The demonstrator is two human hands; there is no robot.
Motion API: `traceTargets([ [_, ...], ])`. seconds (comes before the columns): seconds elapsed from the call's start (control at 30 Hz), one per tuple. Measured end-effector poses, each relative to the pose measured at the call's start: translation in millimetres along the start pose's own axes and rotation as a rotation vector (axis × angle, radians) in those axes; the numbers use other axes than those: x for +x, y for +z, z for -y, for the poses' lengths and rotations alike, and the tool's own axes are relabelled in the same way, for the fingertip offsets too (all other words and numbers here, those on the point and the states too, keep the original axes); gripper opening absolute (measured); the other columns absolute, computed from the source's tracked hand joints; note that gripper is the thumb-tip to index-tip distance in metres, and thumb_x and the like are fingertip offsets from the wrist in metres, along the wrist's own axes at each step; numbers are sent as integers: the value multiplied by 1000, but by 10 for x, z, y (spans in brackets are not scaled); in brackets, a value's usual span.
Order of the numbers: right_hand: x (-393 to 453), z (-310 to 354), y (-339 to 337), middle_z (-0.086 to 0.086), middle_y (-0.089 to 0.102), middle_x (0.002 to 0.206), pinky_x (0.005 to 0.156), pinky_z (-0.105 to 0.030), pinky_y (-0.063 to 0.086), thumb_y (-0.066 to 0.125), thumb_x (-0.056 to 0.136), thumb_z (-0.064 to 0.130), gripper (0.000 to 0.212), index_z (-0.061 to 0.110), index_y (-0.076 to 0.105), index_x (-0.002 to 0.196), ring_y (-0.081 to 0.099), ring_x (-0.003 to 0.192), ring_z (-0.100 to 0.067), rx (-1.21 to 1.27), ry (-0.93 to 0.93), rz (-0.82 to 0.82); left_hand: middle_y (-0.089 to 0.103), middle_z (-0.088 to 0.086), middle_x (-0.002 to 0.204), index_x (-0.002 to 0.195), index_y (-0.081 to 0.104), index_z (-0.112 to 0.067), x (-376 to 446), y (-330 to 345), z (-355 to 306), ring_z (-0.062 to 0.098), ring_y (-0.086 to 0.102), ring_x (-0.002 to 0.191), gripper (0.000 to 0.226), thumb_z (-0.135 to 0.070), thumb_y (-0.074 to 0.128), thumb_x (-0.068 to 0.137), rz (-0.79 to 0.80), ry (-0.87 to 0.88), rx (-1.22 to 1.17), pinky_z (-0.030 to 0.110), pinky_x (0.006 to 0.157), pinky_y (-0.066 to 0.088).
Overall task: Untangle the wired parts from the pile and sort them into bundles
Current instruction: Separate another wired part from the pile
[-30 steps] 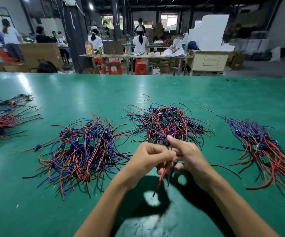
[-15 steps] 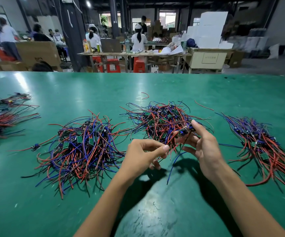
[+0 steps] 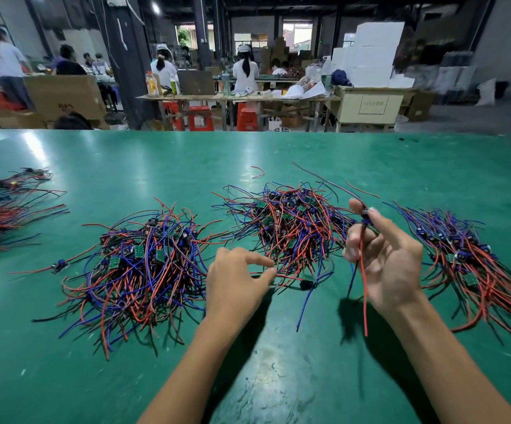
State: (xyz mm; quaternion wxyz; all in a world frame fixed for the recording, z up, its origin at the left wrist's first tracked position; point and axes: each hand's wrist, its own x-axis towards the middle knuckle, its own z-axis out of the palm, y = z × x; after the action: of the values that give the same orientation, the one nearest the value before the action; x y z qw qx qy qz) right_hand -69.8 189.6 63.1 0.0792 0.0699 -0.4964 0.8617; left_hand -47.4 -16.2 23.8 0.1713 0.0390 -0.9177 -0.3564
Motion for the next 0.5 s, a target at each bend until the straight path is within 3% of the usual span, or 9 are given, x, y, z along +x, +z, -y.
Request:
traceTargets([
  [0.07, -6, 4, -1, -4, 65, 64, 54, -23, 44, 56, 88, 36, 32, 20, 74, 108, 53, 52, -16, -5, 30, 57, 67, -17, 99, 93, 78, -36, -10, -8, -55, 9, 47, 106, 10, -43, 74, 86, -96, 144, 48, 32, 91, 36],
  [0.13, -6, -27, 21, -8, 77, 83, 64, -23, 51, 55, 87, 39, 37, 21, 66, 117, 65, 67, -15, -72, 73, 115, 70, -18, 97, 95, 79, -30, -29, -8, -127, 5, 51, 100, 14, -40, 70, 92, -162, 249, -86, 28, 88, 37],
  [0.2, -7, -80, 70, -15, 77, 103, 76, -28, 51, 52, 90, 38, 32, 22, 60, 117, 72, 84, -17, -125, 95, 178, 75, -14, 97, 102, 79, -24, -58, 2, -219, 2, 62, 96, 20, -37, 65, 96, 38, 207, -452, 24, 83, 47],
  [0.27, -14, -131, 117, -16, 76, 111, 74, -30, 48, 53, 91, 36, 26, 22, 57, 113, 73, 96, -20, -171, 94, 203, 78, -6, 97, 108, 78, -16, -93, 33, -304, 3, 68, 88, 21, -29, 66, 96, 287, 122, -756, 20, 79, 52],
  [0.37, -41, -195, 152, -8, 75, 116, 72, -32, 38, 61, 87, 39, 28, 23, 61, 110, 67, 99, -17, -266, 101, 196, 77, 9, 92, 110, 75, -7, -134, 98, -330, 6, 66, 77, 21, -7, 73, 89, 347, 23, -859, 15, 71, 52],
  [0.5, -33, -206, 114, -1, 74, 121, 76, -34, 37, 65, 85, 41, 31, 25, 68, 112, 57, 88, -9, -273, 129, 186, 78, 10, 90, 101, 76, -15, -117, 77, -298, 5, 65, 69, 17, -5, 76, 87, 392, -64, -855, 16, 61, 51],
])
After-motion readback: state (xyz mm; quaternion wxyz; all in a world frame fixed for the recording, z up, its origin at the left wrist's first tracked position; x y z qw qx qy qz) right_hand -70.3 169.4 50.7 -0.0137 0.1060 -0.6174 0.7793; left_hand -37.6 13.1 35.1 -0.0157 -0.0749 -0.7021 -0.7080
